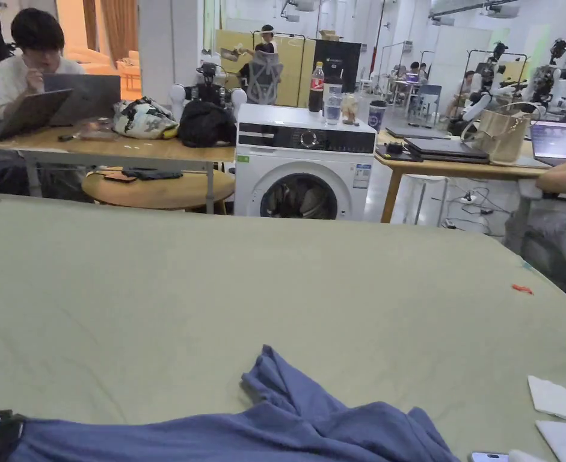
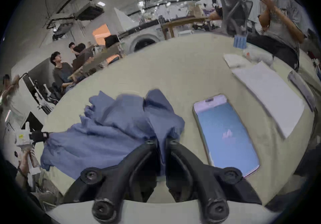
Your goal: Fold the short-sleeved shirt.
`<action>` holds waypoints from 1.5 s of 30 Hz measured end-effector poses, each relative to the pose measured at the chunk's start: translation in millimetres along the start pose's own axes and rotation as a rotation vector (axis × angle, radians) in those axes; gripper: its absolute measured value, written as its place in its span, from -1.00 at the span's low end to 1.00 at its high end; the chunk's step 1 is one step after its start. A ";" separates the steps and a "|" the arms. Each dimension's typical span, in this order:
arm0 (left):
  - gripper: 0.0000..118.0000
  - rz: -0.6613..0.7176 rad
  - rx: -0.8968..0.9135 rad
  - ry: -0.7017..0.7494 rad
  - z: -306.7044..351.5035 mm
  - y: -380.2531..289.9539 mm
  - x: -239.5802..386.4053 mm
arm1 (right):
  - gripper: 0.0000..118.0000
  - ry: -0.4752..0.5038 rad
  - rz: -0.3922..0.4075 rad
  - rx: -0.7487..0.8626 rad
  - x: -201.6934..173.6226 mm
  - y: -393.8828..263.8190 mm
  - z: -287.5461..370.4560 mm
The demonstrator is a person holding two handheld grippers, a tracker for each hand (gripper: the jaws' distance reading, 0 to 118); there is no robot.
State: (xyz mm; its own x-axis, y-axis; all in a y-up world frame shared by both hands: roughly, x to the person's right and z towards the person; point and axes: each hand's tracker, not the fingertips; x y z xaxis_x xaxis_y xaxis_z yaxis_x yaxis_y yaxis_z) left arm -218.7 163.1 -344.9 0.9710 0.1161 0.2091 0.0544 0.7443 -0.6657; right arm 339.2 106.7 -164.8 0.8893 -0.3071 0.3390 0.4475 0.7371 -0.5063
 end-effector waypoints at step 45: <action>-1.00 0.072 0.505 0.015 -10.8 277.6 -32.3 | -0.95 0.000 0.276 0.398 -165.7 348.1 -83.2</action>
State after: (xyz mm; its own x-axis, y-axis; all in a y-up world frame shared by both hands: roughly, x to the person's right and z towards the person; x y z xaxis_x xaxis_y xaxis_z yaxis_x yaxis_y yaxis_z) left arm -232.5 358.8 -544.2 0.9716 0.1724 0.1624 -0.1290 0.9603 -0.2475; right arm 355.5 364.2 -463.3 0.9697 -0.0679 0.2348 0.1244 0.9641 -0.2347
